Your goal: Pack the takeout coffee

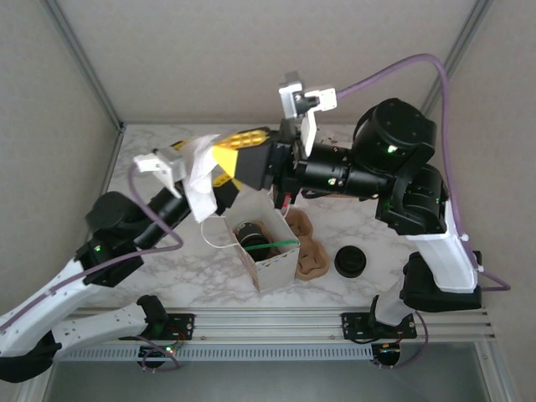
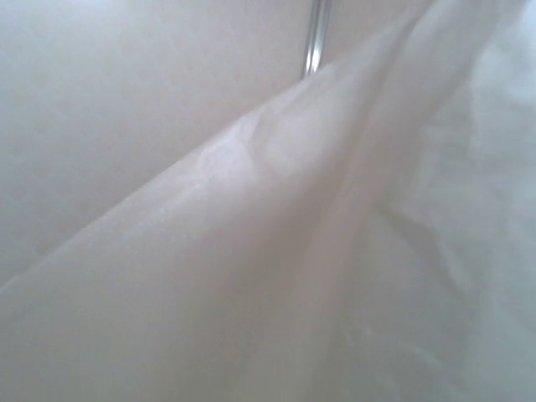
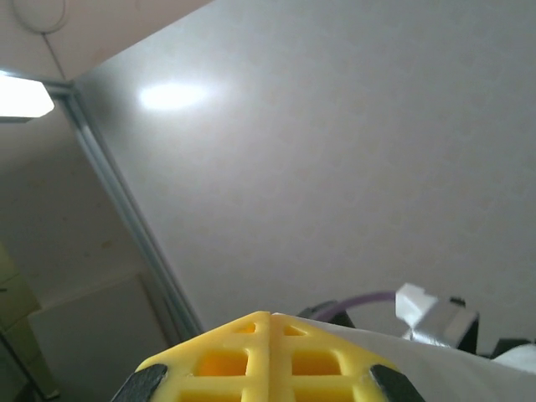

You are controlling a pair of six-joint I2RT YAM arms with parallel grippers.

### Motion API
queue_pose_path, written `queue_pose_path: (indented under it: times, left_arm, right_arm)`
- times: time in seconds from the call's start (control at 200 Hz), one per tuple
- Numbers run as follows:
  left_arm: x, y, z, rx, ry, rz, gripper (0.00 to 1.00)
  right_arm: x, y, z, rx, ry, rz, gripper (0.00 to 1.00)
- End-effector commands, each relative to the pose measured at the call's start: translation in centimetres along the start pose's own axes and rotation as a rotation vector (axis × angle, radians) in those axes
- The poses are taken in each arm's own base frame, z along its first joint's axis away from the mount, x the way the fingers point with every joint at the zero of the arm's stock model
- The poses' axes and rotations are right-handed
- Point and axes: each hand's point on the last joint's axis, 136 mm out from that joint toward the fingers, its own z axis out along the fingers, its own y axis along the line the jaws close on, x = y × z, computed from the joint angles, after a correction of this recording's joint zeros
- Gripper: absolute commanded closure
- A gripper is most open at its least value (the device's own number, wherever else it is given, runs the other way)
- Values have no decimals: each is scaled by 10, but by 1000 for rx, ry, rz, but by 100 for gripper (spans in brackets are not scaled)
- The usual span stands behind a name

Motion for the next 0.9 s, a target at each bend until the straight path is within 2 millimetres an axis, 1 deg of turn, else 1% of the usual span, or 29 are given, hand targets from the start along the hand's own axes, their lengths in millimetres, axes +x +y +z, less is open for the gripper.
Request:
queue_pose_path:
  times: [0.0,0.08,0.1,0.14,0.175,0.22,0.28,0.3,0.35,0.43,0.516,0.636,0.746,0.841,0.896]
  left_arm:
    - [-10,14,-18,-58,-25,-39,0]
    - [-16,18,-28,-74,-38,-49,0]
    - [-17,19,-30,-76,-42,-53,1]
    - [-18,20,-31,-82,-44,-61,1]
    - [-17,20,-31,-81,-40,-60,1]
    - [-12,19,-30,-74,-22,-54,1]
    - [-5,16,-27,-62,7,-43,1]
    - [-2,15,-25,-59,18,-39,1]
    - [4,11,-21,-40,39,-31,1]
    - [13,5,-12,-15,70,-20,2]
    - [17,-2,-2,17,93,-21,3]
    - [19,-14,12,64,111,-24,5]
    - [25,-23,23,105,132,-31,7]
    - [29,-29,30,129,146,-42,8]
    - [31,-28,31,124,158,-51,9]
  right_arm:
    - [-1,12,15,-25,-37,-31,100]
    - [4,24,20,-36,-32,-64,100]
    - [2,27,20,-37,-37,-68,100]
    - [3,27,22,-35,-38,-67,100]
    - [5,23,23,-16,-36,-67,100]
    - [9,12,24,45,-29,-74,100]
    - [17,-10,25,155,-15,-91,100]
    - [16,-15,23,188,-21,-98,100]
    - [24,-32,22,266,-9,-120,100]
    - [32,-51,18,359,4,-145,100]
    - [37,-60,13,409,11,-168,100]
    - [40,-73,1,487,28,-201,100]
    - [46,-87,-9,568,53,-238,100]
    - [52,-100,-20,646,78,-257,100]
    - [58,-107,-26,687,90,-258,100]
